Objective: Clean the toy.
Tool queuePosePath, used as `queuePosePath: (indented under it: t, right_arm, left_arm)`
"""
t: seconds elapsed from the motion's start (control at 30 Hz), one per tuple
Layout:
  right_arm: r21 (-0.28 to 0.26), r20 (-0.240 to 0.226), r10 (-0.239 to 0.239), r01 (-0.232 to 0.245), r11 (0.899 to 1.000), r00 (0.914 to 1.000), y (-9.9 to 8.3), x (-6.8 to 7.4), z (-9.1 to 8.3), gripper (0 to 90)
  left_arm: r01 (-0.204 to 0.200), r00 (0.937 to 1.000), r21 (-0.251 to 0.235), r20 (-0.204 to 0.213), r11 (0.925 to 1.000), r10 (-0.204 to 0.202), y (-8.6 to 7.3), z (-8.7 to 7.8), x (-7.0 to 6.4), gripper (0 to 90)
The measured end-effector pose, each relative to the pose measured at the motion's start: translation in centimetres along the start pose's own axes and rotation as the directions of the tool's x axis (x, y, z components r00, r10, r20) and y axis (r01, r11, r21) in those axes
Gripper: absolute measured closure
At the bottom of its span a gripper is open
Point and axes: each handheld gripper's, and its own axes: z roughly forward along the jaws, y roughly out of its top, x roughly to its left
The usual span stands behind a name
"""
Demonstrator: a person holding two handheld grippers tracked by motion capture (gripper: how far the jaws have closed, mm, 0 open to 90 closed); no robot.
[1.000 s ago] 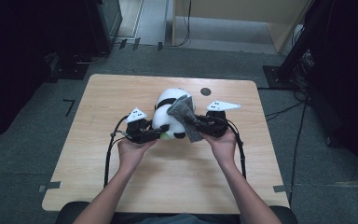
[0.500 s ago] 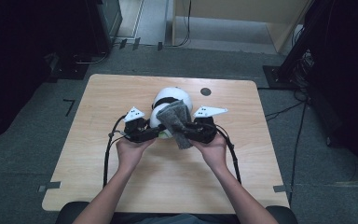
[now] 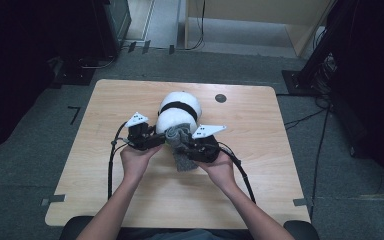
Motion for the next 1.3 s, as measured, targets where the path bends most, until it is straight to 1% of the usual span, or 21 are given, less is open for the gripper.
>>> queuePosePath:
  t: [0.07,0.1,0.2,0.27,0.3,0.37,0.43,0.47,0.6,0.7,0.9,1.03,1.23,1.3]
  right_arm:
    - [0.006,0.000,-0.008,0.008,1.000,1.0000,-0.2,-0.1,0.3,79.1]
    - [0.020,0.000,-0.004,0.004,1.000,1.0000,-0.3,-0.2,0.4,79.1]
    - [0.059,0.009,-0.015,0.014,0.998,0.9998,-0.6,-0.3,0.8,79.1]
    - [0.069,0.008,-0.013,0.012,0.998,0.9999,-0.8,-0.6,0.9,79.1]
    - [0.072,0.003,-0.010,0.010,0.997,0.9999,-0.8,-0.7,0.9,79.1]
    - [0.075,-0.001,-0.012,0.012,0.997,0.9999,-0.9,-1.1,1.0,79.1]
    - [0.080,0.002,-0.024,0.024,0.996,0.9997,-1.1,-1.4,1.0,79.2]
    - [0.091,0.005,-0.020,0.019,0.996,0.9998,-1.2,-1.6,1.0,79.2]
    - [0.109,0.016,-0.025,0.023,0.994,0.9996,-1.4,-2.3,1.1,79.2]
    - [0.121,0.034,-0.030,0.026,0.992,0.9990,-1.5,-2.7,1.0,79.1]
    - [0.146,0.064,-0.016,0.007,0.989,0.9978,-1.9,-3.9,0.7,79.1]
    - [0.151,0.092,0.015,-0.029,0.988,0.9956,-2.1,-4.7,0.2,79.0]
    - [0.154,0.123,0.055,-0.073,0.985,0.9909,-2.2,-6.2,-0.7,78.9]
    - [0.147,0.131,0.071,-0.091,0.985,0.9888,-2.3,-6.7,-1.1,78.9]
  left_arm:
    - [0.003,1.0000,-0.001,0.003,1.0000,-0.003,0.1,-0.1,0.0,47.1]
    - [0.003,1.0000,-0.005,0.004,1.0000,-0.003,0.1,-0.1,0.0,47.1]
    - [0.003,0.9999,-0.013,0.010,0.9999,-0.003,0.1,-0.2,-0.1,47.0]
    - [-0.020,0.9998,-0.011,-0.002,0.9997,0.020,0.1,-0.2,-0.2,47.0]
    - [-0.025,0.9997,-0.007,-0.005,0.9997,0.025,0.1,-0.3,-0.3,47.0]
    - [-0.025,0.9997,-0.002,-0.003,0.9997,0.025,0.1,-0.3,-0.3,46.9]
    - [-0.026,0.9997,-0.001,-0.004,0.9997,0.026,0.1,-0.3,-0.2,46.9]
    - [-0.026,0.9997,-0.001,-0.003,0.9997,0.026,0.1,-0.3,-0.2,46.9]
    - [-0.019,0.9998,-0.009,0.005,0.9998,0.019,0.2,-0.6,-0.1,46.9]
    - [-0.019,0.9997,-0.010,0.015,0.9998,0.020,0.3,-0.8,0.1,46.9]
    - [-0.032,0.9989,-0.008,0.033,0.9994,0.033,0.3,-1.2,0.2,46.8]
    - [-0.028,0.9985,-0.016,0.047,0.9995,0.029,0.3,-1.4,0.4,46.7]
    - [-0.057,0.9971,-0.011,0.049,0.9983,0.058,0.2,-1.6,0.4,46.5]
    - [-0.065,0.9965,-0.011,0.053,0.9978,0.066,0.2,-1.7,0.4,46.5]
